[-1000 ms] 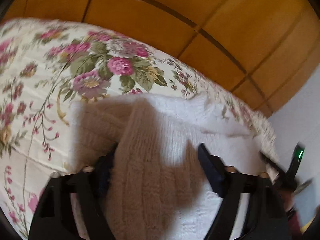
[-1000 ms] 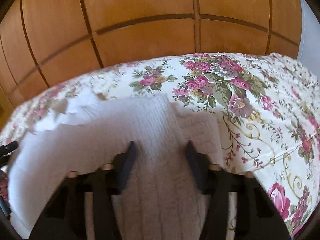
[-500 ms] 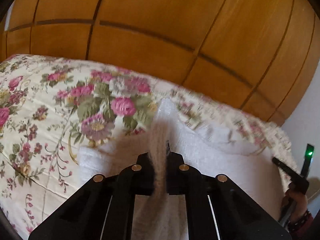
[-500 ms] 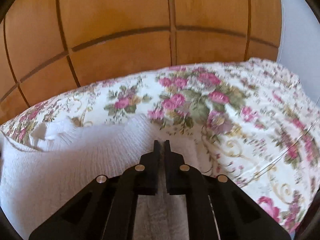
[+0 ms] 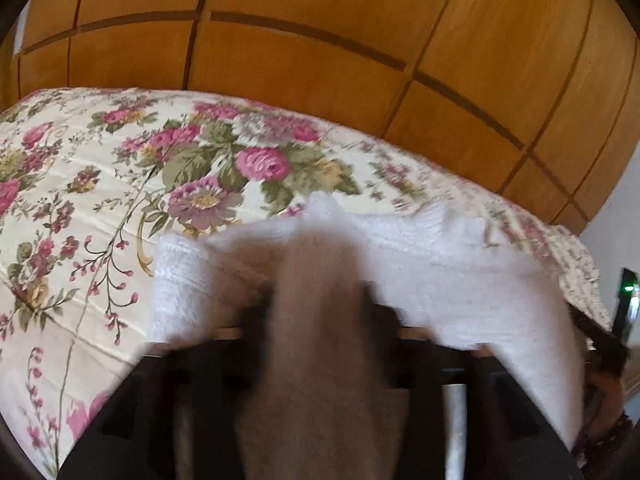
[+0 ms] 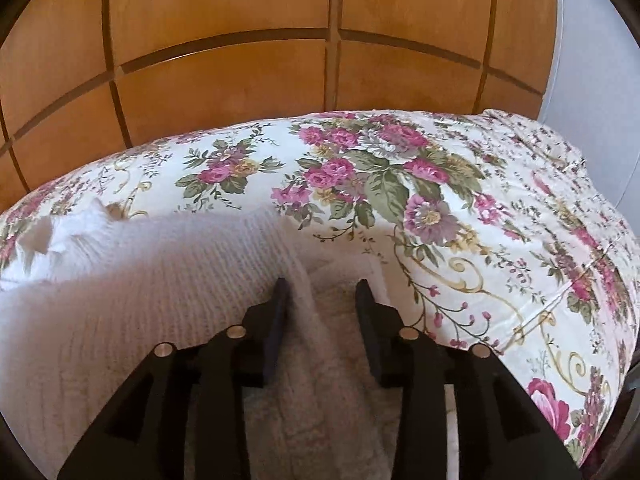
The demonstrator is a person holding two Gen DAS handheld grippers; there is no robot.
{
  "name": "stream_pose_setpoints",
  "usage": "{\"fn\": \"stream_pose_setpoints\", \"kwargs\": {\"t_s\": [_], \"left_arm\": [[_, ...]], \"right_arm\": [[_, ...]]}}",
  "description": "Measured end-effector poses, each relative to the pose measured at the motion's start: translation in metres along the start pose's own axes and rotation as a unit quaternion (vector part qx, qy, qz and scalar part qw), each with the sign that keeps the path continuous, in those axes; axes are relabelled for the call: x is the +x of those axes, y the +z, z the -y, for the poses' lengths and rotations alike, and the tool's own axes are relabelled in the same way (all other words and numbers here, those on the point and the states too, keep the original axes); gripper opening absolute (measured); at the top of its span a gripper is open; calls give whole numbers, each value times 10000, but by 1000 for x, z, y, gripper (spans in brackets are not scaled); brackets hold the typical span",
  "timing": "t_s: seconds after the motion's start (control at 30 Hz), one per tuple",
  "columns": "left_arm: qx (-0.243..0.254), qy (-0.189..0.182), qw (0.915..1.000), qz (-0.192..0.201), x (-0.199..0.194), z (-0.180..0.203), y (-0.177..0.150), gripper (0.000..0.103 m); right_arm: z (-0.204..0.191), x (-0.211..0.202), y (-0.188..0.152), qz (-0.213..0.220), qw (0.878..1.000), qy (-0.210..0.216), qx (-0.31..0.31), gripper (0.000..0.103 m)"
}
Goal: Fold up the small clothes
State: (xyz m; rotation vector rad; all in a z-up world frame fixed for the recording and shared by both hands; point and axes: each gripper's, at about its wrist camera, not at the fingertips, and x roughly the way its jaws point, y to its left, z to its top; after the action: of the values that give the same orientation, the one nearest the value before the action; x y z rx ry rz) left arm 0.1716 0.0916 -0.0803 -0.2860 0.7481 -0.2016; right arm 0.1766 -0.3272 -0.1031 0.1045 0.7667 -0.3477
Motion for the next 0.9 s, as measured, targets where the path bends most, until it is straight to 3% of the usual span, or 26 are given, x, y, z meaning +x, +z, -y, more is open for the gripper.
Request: {"fn": "stream_pose_setpoints", "kwargs": {"t_s": [0.2, 0.23, 0.27, 0.37, 0.47, 0.53, 0.6, 0.67, 0.9], "left_arm": [[256, -468, 9973, 514, -42, 42, -5, 66], [329, -556, 9965, 526, -44, 51, -4, 66], [480, -686, 9952, 511, -45, 64, -4, 66], [1056, -801, 9902, 429, -39, 103, -7, 66], [1602, -775, 9837, 242, -20, 136, -13, 66], [1886, -547, 9805, 44, 3, 147, -17, 66], [1923, -289, 9807, -210, 28, 145, -23, 66], [1976, -299, 9791, -387, 51, 139, -31, 69], [1811, -483, 9817, -344, 46, 132, -29, 71]], "right_arm": [[0, -2, -1, 54, 9999, -104, -16, 44], [0, -2, -1, 63, 9998, -170, -4, 52], [1, -2, -1, 68, 9996, -261, 31, 59], [7, -1, -1, 30, 9998, -137, 173, 58], [13, 1, -1, -14, 9996, 14, 294, 58], [13, 1, -1, -12, 9995, 12, 308, 58], [11, 1, -1, 4, 9996, -35, 283, 59], [11, 2, -3, 24, 9995, -9, 304, 59], [19, -1, -3, 118, 9985, 172, 511, 62]]}}
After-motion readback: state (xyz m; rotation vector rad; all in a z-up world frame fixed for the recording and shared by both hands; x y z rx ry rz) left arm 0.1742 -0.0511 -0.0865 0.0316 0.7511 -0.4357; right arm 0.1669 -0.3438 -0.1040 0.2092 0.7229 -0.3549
